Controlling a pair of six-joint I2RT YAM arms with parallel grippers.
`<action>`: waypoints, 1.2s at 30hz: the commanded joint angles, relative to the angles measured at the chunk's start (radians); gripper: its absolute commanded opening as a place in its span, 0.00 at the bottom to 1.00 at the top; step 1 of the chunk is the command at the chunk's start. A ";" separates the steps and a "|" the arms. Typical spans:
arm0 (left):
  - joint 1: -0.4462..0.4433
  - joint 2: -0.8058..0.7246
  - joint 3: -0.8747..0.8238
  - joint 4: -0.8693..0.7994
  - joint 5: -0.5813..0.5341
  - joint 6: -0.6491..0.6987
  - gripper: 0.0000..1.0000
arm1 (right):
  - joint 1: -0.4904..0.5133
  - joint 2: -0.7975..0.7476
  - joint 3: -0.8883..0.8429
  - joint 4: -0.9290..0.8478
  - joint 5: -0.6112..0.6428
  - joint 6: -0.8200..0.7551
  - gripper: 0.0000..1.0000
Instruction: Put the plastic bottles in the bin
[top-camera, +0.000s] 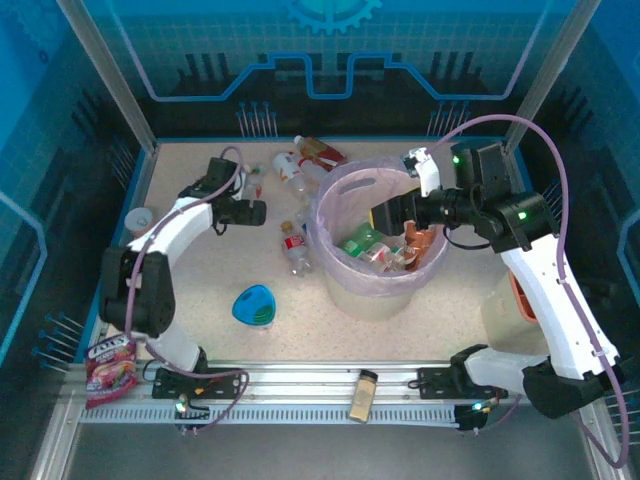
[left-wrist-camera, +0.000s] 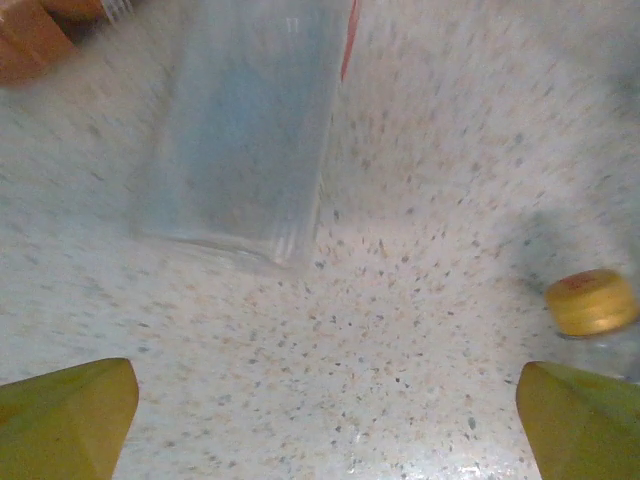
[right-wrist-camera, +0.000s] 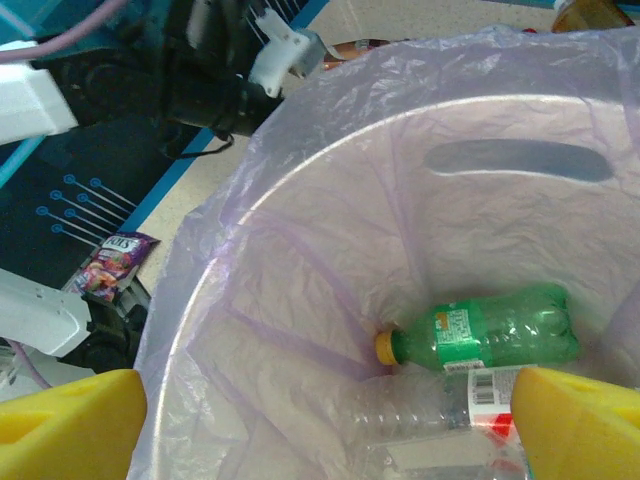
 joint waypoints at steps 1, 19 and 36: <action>0.040 -0.028 0.066 -0.036 -0.047 0.043 0.99 | -0.014 0.007 -0.012 0.037 -0.030 0.004 0.95; 0.230 0.611 0.739 0.073 -0.038 0.113 0.99 | -0.022 -0.024 -0.087 -0.010 0.035 0.009 0.94; 0.231 0.847 1.017 -0.256 0.002 0.201 0.99 | -0.025 -0.059 -0.136 -0.031 0.095 -0.001 0.92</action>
